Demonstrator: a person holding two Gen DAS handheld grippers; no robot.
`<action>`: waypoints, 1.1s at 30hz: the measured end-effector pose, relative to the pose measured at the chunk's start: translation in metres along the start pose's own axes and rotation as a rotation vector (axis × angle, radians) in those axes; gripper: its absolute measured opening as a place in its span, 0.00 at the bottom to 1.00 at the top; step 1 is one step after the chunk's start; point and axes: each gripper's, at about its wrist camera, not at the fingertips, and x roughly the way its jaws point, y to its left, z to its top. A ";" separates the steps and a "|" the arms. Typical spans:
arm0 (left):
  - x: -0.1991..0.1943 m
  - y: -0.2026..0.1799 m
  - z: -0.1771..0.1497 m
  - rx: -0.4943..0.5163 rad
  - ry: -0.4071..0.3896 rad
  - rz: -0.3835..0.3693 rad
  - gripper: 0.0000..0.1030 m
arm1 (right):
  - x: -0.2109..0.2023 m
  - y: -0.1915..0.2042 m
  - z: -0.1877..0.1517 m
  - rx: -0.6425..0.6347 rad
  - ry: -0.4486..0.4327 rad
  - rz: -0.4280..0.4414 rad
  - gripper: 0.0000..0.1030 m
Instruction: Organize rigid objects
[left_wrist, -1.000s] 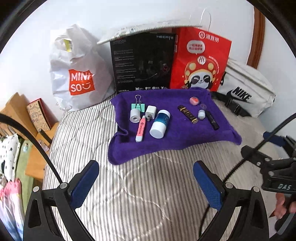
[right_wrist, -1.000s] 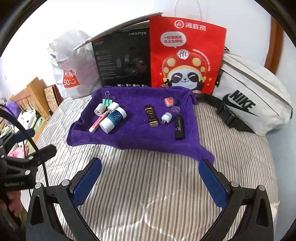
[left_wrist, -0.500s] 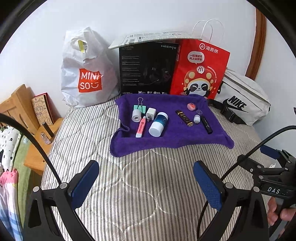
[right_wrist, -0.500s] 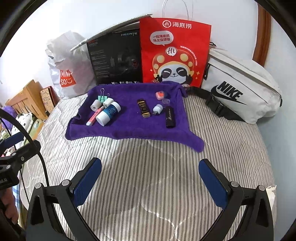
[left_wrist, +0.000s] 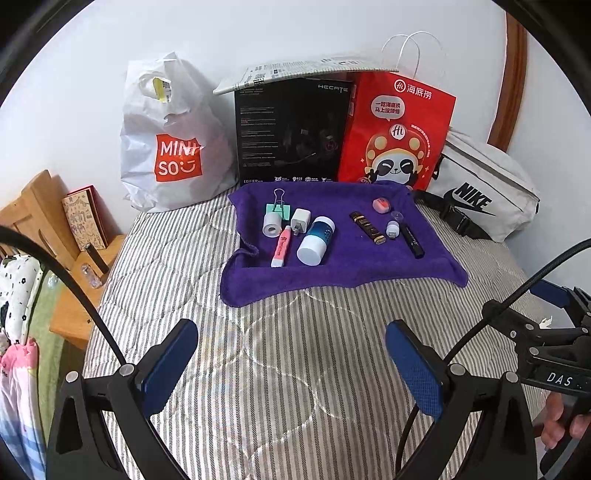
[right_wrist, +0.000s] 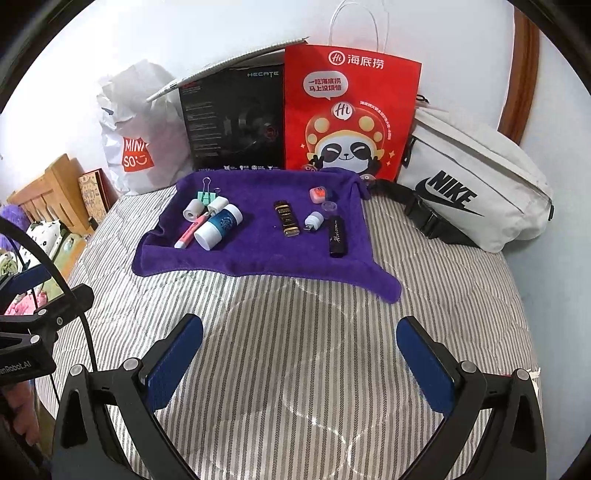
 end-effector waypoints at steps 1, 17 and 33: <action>0.000 0.000 0.000 0.001 0.000 0.001 1.00 | 0.000 0.000 0.000 -0.001 -0.001 0.000 1.00; 0.004 0.004 -0.003 -0.007 0.026 0.014 1.00 | 0.007 0.003 -0.001 -0.001 0.015 0.004 1.00; 0.004 -0.002 -0.003 0.011 0.031 0.020 1.00 | 0.005 -0.004 -0.001 0.012 0.013 0.006 1.00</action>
